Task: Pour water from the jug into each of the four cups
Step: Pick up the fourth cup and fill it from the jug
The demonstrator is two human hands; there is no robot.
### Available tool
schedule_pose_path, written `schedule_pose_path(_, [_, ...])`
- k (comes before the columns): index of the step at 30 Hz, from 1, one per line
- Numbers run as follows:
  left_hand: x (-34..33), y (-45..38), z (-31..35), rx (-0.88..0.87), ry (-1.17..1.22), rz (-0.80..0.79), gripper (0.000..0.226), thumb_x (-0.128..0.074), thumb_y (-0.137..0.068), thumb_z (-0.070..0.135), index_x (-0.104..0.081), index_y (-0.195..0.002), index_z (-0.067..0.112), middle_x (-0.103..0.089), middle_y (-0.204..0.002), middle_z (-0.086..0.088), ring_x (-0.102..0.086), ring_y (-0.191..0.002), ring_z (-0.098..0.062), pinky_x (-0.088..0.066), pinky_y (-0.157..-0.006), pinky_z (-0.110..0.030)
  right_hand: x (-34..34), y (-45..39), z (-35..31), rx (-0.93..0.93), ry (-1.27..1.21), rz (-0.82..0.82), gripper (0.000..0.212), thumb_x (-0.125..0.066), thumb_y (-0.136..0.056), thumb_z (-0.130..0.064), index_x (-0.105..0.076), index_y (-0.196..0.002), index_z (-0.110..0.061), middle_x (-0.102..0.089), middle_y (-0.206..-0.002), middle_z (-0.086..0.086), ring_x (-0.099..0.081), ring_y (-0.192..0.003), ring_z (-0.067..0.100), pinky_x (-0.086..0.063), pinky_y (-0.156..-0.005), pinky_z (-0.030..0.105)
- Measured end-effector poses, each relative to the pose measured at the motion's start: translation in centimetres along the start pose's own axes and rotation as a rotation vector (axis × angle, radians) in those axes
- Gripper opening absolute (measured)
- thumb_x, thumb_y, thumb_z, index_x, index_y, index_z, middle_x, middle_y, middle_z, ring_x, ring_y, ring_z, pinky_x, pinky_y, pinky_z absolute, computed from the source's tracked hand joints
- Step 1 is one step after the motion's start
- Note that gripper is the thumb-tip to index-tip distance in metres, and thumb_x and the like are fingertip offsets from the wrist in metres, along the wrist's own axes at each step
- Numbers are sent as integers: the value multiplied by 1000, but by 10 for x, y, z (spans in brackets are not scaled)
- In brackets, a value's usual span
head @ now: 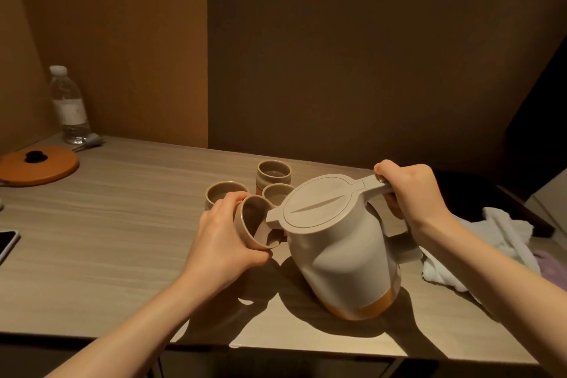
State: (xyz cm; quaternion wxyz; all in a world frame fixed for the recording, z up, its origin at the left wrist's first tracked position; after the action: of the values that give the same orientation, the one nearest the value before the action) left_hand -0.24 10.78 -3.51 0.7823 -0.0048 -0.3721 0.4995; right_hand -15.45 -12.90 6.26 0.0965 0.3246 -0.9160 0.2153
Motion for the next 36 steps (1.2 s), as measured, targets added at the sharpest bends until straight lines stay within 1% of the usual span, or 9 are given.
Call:
schedule_pose_path(4, [4,1,-5,5,-3,28,89,-91,-48,30,-43,-123,37,-53,-120,14,-47,-115,-13,-46,-89,-30,-9,-3,-8,29,40,-19,52,-56,-80,-21,-39,-31,-19,-33,-39,4,-29,-40,15,-27,-50,31])
schedule_pose_path(7, [8,2,-8,3,-11,43,89,-91,-48,32,-44,-122,38,-53,-120,14,-47,-115,-13,-47,-89,-31,-16,-5,-13,43,64,-34,53,-56,-81,-21,-40,-31,-19,-34,-37,1,-29,-38,13,-28,-49,31])
schedule_pose_path(10, [10,1,-9,6,-12,44,89,-91,-48,31,-44,-123,37,-53,-120,14,-46,-116,-13,-45,-88,-30,-20,-6,-16,56,81,-36,47,-56,-80,-20,-41,-36,-12,-34,-38,4,-28,-38,14,-28,-49,30])
schedule_pose_path(15, [13,2,-9,-3,-29,35,90,-91,-48,31,-44,-124,36,-52,-121,14,-44,-118,-13,-42,-87,-28,-25,-6,-19,71,115,-51,44,-56,-80,-21,-43,-40,-8,-36,-41,8,-28,-39,15,-28,-50,30])
schedule_pose_path(21, [18,1,-1,-35,-99,29,90,-91,-49,32,-43,-125,36,-51,-122,14,-39,-113,-10,-41,-83,-27,-24,-7,-19,76,133,-46,48,-55,-82,-22,-43,-37,-11,-38,-40,6,-31,-39,14,-31,-51,32])
schedule_pose_path(24, [19,-1,3,-48,-127,24,92,-91,-49,33,-42,-127,35,-50,-124,14,-37,-112,-9,-41,-84,-26,-23,-8,-16,71,142,-46,47,-55,-81,-25,-45,-37,-12,-39,-41,8,-33,-40,15,-31,-51,32])
schedule_pose_path(26, [19,-2,6,-55,-145,21,92,-91,-50,33,-41,-127,36,-50,-125,13,-36,-111,-8,-41,-84,-27,-23,-9,-15,70,149,-47,46,-55,-80,-27,-46,-39,-9,-39,-43,9,-33,-41,16,-31,-51,32])
schedule_pose_path(31, [20,-3,13,-60,-172,21,91,-91,-49,34,-42,-125,36,-51,-124,12,-41,-114,-14,-45,-86,-33,-25,-10,-16,69,157,-52,44,-56,-80,-27,-45,-40,-9,-38,-44,10,-32,-42,16,-30,-51,31])
schedule_pose_path(36, [19,-1,6,-28,-149,27,92,-91,-48,32,-43,-126,33,-53,-123,12,-42,-113,-14,-45,-85,-31,-32,-12,-21,89,185,-61,42,-57,-79,-26,-45,-44,-6,-39,-50,13,-33,-47,21,-31,-52,32])
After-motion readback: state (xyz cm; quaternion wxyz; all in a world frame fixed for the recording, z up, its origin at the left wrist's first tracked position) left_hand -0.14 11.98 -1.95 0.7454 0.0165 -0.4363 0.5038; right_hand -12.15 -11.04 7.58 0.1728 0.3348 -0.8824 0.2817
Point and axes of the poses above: each hand's wrist, its own y-axis away from the middle knuckle, its own x-axis out of the back of the hand, z = x × y, the point moved 10 cm from there along -y, towards the middle knuckle
